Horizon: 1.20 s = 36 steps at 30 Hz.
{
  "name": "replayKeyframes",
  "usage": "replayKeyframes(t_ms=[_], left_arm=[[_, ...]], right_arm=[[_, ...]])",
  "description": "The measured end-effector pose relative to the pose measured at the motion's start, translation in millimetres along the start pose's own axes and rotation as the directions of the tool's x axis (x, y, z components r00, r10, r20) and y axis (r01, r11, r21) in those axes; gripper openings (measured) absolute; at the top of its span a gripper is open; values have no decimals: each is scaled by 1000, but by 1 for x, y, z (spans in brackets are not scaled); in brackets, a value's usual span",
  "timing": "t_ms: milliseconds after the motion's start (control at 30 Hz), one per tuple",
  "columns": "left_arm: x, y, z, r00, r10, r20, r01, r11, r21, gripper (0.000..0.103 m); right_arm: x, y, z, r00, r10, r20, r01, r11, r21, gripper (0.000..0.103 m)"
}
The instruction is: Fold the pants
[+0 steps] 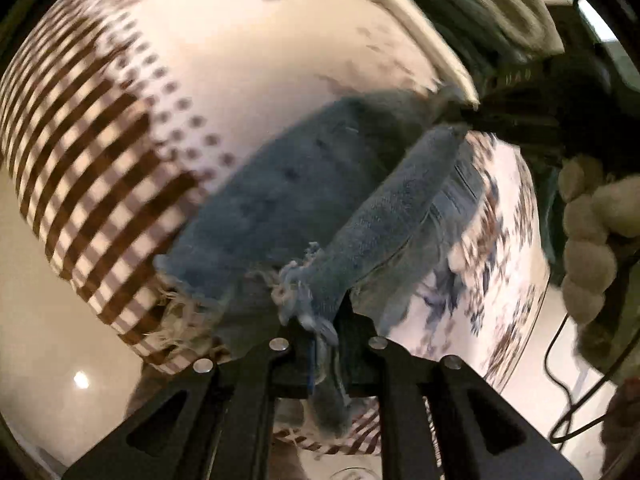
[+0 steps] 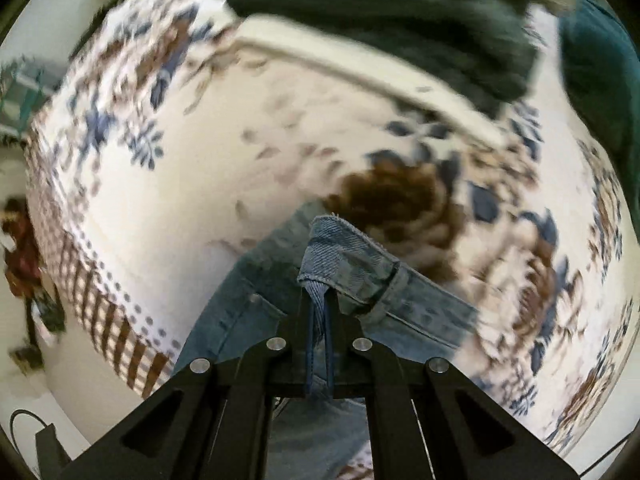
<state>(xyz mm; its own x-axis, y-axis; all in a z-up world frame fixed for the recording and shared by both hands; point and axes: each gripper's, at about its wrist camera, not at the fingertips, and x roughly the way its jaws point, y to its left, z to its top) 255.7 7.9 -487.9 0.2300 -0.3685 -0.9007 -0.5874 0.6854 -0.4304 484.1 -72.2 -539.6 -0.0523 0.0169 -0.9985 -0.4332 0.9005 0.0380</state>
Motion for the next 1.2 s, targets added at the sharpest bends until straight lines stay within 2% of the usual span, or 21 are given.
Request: replayKeyframes(t_ms=[67,133,167,233,267,300,333,467,567,667,767,867,900,933,967,1000,1033,1067,1100,1200], left_arm=[[-3,17,3,1000,20,21,-19,999,-40,11],[-7,28,4,999,26,46,-23,998,-65,32],[-11,33,4,998,34,61,-30,997,-71,36],[-17,38,5,995,46,92,-39,996,-84,53],[-21,40,5,992,58,110,-49,995,-89,58],[-25,40,4,990,63,127,-52,995,-91,65],[-28,40,3,988,57,143,-44,995,-94,70],[-26,37,-8,987,43,156,-24,993,-118,76],[-16,36,-16,987,51,150,-27,988,-155,76],[-4,37,-13,982,111,156,-81,979,-186,76],[8,51,-5,975,149,164,-105,963,-250,76],[23,63,4,976,150,157,-101,954,-281,75],[27,64,7,978,137,161,-88,957,-276,70],[31,66,9,977,125,171,-75,960,-269,53],[33,67,10,977,120,176,-71,961,-266,39],[35,68,11,977,109,182,-59,964,-260,15],[35,69,11,975,114,189,-62,964,-259,12],[33,70,11,971,115,211,-58,964,-258,9],[29,70,11,965,123,233,-62,965,-254,4],[15,76,8,952,138,274,-64,963,-261,2]], right_arm=[[12,6,5,1000,3,-17,-3,1000,9,6],[19,12,9,998,53,-31,-53,998,20,17],[21,12,10,993,106,-44,-105,994,27,21],[15,11,8,981,193,-34,-193,981,24,49],[12,9,6,977,212,-30,-211,977,22,57],[6,4,2,976,218,-24,-218,976,23,72],[3,1,0,975,223,-21,-223,975,22,79],[-15,-37,-12,980,197,17,-197,978,63,81],[-21,-70,-25,983,181,27,-182,980,81,81],[-15,-89,-18,980,196,24,-198,978,67,81],[-2,-74,3,981,195,15,-194,980,-51,81],[19,-51,22,983,178,-44,-183,971,-155,81],[30,-42,28,983,167,-77,-179,965,-191,81],[34,-37,30,983,161,-87,-176,962,-210,78],[39,-30,31,984,152,-97,-172,953,-248,72],[41,-22,30,986,138,-93,-160,943,-293,45],[41,-16,28,991,106,-78,-126,938,-322,23],[38,-11,25,994,91,-56,-104,931,-349,20],[34,-9,22,995,92,-37,-99,927,-363,9],[21,-6,17,995,102,3,-93,921,-378,7]])
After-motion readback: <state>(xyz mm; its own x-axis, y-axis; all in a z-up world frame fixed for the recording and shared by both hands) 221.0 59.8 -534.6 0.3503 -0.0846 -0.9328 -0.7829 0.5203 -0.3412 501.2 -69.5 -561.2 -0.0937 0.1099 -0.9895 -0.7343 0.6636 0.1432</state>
